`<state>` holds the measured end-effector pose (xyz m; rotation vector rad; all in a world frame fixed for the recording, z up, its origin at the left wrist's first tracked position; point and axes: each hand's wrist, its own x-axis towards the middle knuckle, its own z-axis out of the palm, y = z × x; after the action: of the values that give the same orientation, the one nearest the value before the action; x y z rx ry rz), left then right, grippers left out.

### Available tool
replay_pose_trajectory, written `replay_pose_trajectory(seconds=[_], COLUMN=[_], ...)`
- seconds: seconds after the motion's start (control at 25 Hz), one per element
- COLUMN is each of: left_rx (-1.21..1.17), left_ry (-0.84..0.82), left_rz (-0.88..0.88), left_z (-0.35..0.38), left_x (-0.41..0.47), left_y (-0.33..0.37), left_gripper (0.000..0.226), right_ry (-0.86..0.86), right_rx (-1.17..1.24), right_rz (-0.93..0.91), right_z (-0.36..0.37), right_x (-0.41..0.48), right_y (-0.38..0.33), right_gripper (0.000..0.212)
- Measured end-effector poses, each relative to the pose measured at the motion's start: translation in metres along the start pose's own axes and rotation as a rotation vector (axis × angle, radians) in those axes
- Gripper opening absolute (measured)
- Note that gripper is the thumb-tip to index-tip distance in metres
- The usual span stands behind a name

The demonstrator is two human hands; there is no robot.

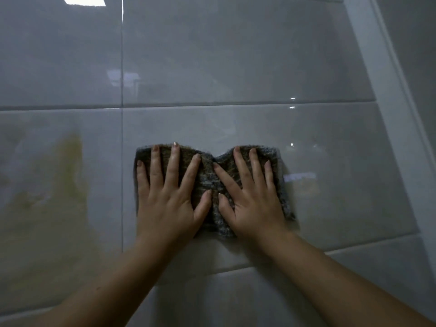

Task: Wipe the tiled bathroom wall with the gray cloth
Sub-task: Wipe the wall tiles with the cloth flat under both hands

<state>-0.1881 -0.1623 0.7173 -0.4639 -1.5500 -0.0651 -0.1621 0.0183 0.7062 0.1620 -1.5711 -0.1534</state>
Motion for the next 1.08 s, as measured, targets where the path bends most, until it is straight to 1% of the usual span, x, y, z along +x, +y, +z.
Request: replay_pose_trajectory(seconds=[0.32, 0.48, 0.64, 0.72, 0.84, 0.96, 1.08], left_rx=[-0.031, -0.056, -0.072, -0.069, -0.079, -0.096, -0.102], left_ry=[-0.008, -0.016, -0.045, -0.048, -0.051, -0.061, -0.06], left_rz=[-0.041, -0.05, -0.028, -0.006, 0.038, 0.103, 0.132], left_z=[0.026, 0.038, 0.048, 0.051, 0.052, 0.049, 0.042], left_x=[0.042, 0.059, 0.058, 0.056, 0.051, 0.038, 0.016], left_y=[0.132, 0.198, 0.253, 0.266, 0.267, 0.252, 0.226], left_gripper=[0.071, 0.073, 0.073, 0.073, 0.073, 0.072, 0.07], right_ry=[-0.027, -0.041, -0.049, -0.059, -0.067, -0.068, -0.054], right_rx=[-0.057, -0.094, -0.091, -0.09, -0.089, -0.093, -0.096], right_rz=[0.036, 0.096, 0.187, 0.223, 0.259, 0.29, 0.258], right_z=[-0.021, -0.032, -0.043, -0.047, -0.049, -0.047, -0.045], right_x=[-0.02, -0.038, -0.065, -0.079, -0.093, -0.1, -0.111], right_y=[0.133, 0.2, 0.239, 0.249, 0.251, 0.236, 0.207], right_gripper=[0.06, 0.062, 0.062, 0.062, 0.06, 0.06, 0.061])
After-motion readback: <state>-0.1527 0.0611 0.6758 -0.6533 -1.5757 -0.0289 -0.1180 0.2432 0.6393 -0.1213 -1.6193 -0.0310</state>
